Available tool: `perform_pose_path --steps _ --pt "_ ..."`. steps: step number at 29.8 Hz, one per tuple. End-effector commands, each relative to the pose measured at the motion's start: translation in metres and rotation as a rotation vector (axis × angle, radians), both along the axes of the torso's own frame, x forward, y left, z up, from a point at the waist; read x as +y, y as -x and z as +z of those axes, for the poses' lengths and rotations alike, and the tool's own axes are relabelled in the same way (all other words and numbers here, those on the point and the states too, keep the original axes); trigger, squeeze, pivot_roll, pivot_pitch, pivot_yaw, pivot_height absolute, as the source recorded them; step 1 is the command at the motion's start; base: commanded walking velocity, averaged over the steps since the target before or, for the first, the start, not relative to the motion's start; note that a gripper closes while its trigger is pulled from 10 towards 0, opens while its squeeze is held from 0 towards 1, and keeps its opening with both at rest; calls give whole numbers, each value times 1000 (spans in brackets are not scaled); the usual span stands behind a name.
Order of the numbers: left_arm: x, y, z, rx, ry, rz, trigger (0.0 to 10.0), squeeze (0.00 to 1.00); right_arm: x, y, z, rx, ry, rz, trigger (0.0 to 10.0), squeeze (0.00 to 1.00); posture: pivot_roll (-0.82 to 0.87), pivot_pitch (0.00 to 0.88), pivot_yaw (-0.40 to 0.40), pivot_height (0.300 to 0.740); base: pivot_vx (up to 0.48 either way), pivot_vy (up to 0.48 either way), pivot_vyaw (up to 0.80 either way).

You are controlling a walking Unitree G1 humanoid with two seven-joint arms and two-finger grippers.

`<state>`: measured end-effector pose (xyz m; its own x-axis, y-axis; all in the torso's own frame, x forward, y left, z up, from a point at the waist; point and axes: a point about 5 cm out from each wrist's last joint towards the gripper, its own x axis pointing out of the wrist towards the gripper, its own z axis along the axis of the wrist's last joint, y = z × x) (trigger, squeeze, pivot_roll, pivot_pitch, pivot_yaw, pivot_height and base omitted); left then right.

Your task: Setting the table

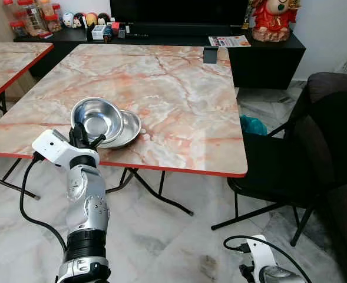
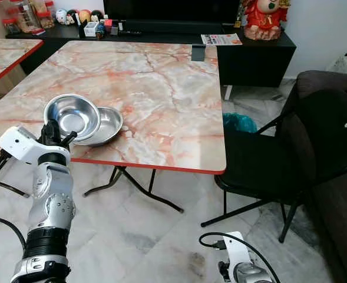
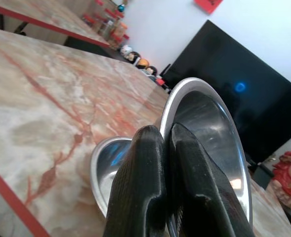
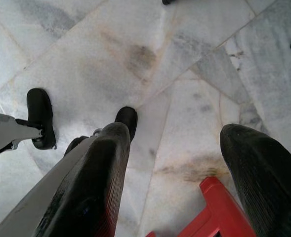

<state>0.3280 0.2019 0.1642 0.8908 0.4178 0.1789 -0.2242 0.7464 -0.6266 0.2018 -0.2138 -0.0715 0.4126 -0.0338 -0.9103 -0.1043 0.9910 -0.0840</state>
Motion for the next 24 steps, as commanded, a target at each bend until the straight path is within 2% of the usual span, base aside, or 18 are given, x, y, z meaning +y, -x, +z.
perform_pose_path --steps 1,24 --pt "5 1 9 -27 -28 34 10000 0 0 -3 2 -3 -6 -6 10000 0 -103 38 -8 740 296 0 0" --pt "10 0 12 -27 -32 78 10000 0 0 -4 3 -3 -15 -7 10000 0 -98 30 -9 740 326 0 0"
